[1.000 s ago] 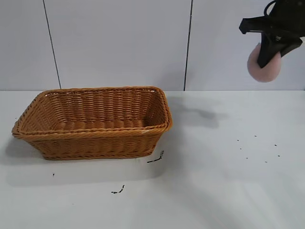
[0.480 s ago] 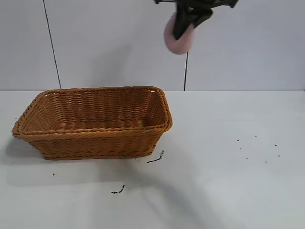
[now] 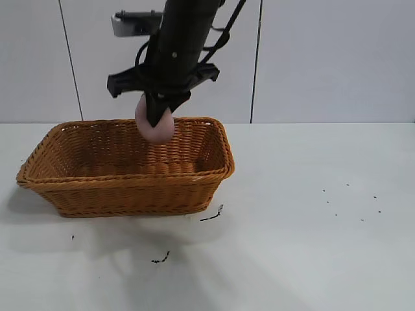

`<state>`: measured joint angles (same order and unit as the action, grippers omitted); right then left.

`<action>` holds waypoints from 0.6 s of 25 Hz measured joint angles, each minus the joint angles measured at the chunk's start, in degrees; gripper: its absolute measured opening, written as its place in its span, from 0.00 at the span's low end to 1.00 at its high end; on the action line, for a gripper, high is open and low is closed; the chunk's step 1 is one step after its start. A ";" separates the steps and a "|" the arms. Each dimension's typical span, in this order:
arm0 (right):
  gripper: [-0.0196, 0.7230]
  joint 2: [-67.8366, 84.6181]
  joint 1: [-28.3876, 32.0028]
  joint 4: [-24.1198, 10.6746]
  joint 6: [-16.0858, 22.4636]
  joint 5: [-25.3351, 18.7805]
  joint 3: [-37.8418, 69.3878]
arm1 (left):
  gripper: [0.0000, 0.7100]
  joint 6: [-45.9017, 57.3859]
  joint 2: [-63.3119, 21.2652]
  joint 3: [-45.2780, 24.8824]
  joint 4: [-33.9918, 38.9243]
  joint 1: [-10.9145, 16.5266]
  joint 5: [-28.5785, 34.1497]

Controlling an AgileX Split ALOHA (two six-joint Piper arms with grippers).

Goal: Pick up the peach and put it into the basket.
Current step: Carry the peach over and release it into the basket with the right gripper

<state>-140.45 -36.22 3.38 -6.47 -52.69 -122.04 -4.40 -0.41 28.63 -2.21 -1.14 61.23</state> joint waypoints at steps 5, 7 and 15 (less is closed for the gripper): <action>0.84 0.04 0.00 -0.01 0.00 1.01 -0.04 | 0.97 0.00 0.00 0.00 0.00 0.00 0.00; 0.92 0.11 0.00 -0.01 0.00 0.30 -0.85 | 0.97 0.00 0.00 0.00 0.00 0.00 0.00; 0.95 3.35 0.41 0.16 0.00 -6.64 -8.72 | 0.97 0.00 0.00 0.00 0.00 0.00 0.00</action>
<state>-137.10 -35.81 3.55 -6.47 -59.33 -130.76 -4.40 -0.41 28.63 -2.21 -1.14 61.23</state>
